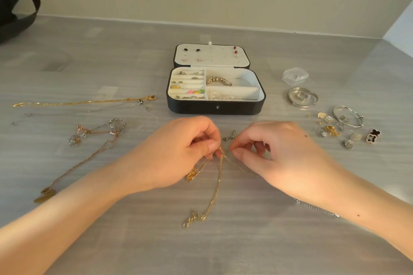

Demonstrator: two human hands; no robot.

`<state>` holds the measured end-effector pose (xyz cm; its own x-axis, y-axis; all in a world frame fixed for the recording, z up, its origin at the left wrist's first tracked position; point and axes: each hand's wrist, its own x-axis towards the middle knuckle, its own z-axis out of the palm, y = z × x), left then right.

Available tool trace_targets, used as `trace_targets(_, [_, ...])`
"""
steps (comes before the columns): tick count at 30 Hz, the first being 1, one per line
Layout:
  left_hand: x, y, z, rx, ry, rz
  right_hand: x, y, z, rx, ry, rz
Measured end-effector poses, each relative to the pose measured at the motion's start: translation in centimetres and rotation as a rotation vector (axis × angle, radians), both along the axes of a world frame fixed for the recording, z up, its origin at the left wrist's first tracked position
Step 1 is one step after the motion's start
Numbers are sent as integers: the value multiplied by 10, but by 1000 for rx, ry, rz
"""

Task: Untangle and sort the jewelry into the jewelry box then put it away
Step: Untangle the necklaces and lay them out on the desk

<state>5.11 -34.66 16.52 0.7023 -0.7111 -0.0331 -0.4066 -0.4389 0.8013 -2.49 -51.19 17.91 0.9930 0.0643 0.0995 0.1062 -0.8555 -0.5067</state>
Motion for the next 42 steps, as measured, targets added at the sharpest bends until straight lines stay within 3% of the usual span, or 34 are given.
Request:
trace_targets(14, [-3,1,1,12,-29,21,3,8,-11,-23,-103,27])
trace_targets(23, [-5,4,4,88,-147,-11,1,9,-7,137,-23,-27])
trace_targets(37, [-7,4,7,28,-96,-52,4,4,-4,405,107,-28])
trace_targets(42, [-6,4,8,-7,-14,-22,3,0,-3,417,171,-60])
